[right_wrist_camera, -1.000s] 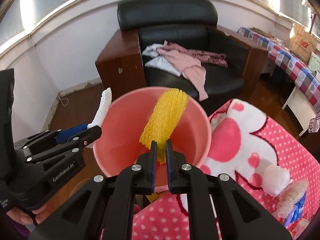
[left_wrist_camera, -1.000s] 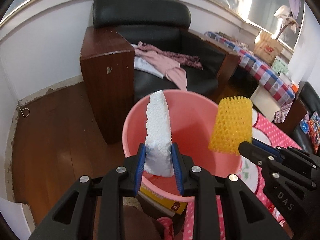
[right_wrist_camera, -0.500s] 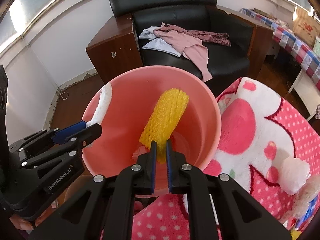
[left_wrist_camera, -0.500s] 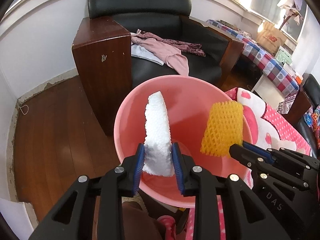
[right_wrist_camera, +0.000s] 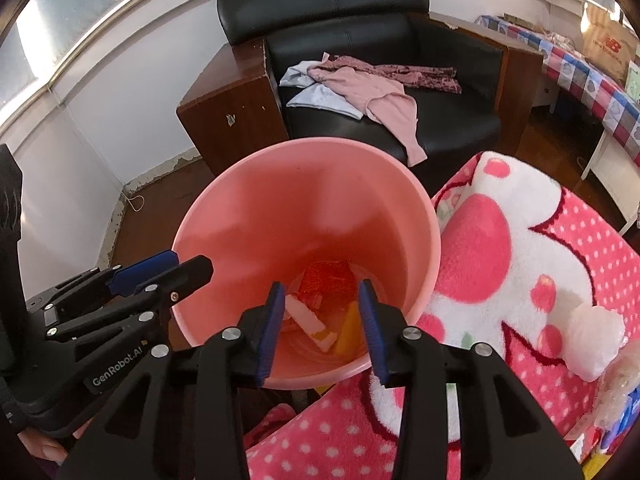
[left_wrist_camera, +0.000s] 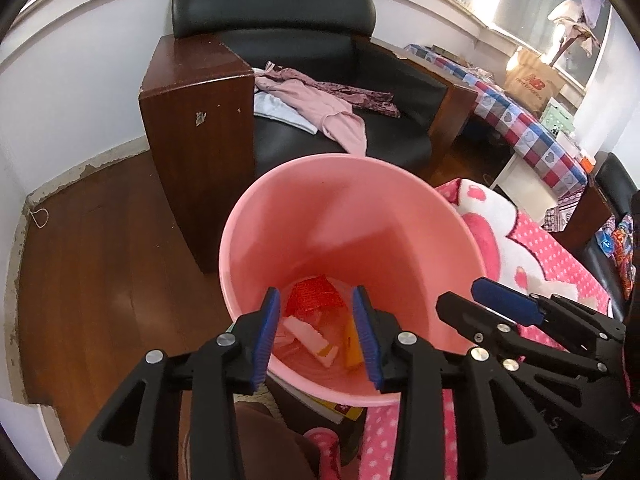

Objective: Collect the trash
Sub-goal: 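Move both open tools back over the trash on the table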

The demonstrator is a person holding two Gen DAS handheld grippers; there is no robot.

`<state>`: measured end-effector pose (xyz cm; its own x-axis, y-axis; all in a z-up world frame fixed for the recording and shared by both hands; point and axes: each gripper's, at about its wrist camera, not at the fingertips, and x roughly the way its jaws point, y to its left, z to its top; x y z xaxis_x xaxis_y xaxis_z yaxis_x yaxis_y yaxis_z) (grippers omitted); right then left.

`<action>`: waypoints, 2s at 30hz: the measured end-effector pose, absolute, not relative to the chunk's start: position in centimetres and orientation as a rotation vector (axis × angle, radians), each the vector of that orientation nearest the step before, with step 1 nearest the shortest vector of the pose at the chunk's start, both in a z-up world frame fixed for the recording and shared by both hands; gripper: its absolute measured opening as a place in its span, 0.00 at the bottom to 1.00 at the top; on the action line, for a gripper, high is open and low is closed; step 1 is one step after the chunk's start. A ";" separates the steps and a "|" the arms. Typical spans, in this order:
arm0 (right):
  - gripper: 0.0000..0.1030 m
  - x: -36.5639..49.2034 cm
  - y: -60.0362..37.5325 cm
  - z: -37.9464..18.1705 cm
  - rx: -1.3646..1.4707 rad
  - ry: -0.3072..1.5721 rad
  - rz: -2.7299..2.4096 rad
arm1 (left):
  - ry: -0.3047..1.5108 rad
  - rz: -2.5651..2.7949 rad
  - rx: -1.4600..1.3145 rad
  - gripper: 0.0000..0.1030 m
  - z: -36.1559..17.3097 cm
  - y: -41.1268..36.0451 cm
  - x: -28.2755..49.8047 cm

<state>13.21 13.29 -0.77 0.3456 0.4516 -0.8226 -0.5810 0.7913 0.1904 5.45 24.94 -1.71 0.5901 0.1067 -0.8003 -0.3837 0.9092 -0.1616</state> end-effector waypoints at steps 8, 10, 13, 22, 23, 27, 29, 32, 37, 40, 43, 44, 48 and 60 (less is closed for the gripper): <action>0.38 12.0 11.2 0.8 -0.105 0.967 0.655 | 0.840 0.267 -0.313 0.43 0.3 23.6 4.2; 0.38 11.6 10.5 1.3 -0.097 0.952 0.647 | 0.830 0.255 -0.314 0.43 0.7 23.2 3.9; 0.38 10.9 9.4 2.1 -0.090 0.928 0.630 | 0.812 0.231 -0.308 0.43 1.3 22.3 3.4; 0.38 9.0 4.7 3.3 -0.061 0.890 0.542 | 0.791 0.125 -0.278 0.46 2.3 18.6 2.6; 0.38 8.8 4.2 3.4 -0.060 0.887 0.532 | 0.789 0.113 -0.273 0.46 2.4 18.3 2.6; 0.38 7.8 1.2 3.6 -0.055 0.875 0.475 | 0.784 0.076 -0.258 0.46 2.5 16.7 2.2; 0.38 7.4 -0.2 3.7 -0.048 0.871 0.453 | 0.789 0.054 -0.252 0.46 2.4 15.8 2.2; 0.38 6.8 -2.3 3.9 -0.050 0.853 0.407 | 0.794 0.019 -0.232 0.46 2.2 14.5 2.4; 0.38 6.0 -6.1 3.7 -0.024 0.854 0.334 | 0.810 -0.052 -0.201 0.46 1.8 12.0 2.6; 0.38 5.5 -8.6 3.4 0.000 0.854 0.291 | 0.826 -0.097 -0.179 0.46 1.3 10.3 2.8; 0.38 5.0 -10.5 3.1 0.016 0.859 0.257 | 0.849 -0.140 -0.162 0.47 0.6 8.6 3.1; 0.38 4.8 -11.2 3.0 0.020 0.861 0.245 | 0.858 -0.153 -0.156 0.47 0.4 8.1 3.1; 0.38 3.9 -13.3 2.4 0.018 0.860 0.202 | 0.883 -0.199 -0.136 0.48 -0.3 6.1 3.4; 0.38 3.5 -18.8 1.7 0.093 0.862 0.118 | 0.872 -0.349 -0.116 0.48 -0.2 -0.2 6.9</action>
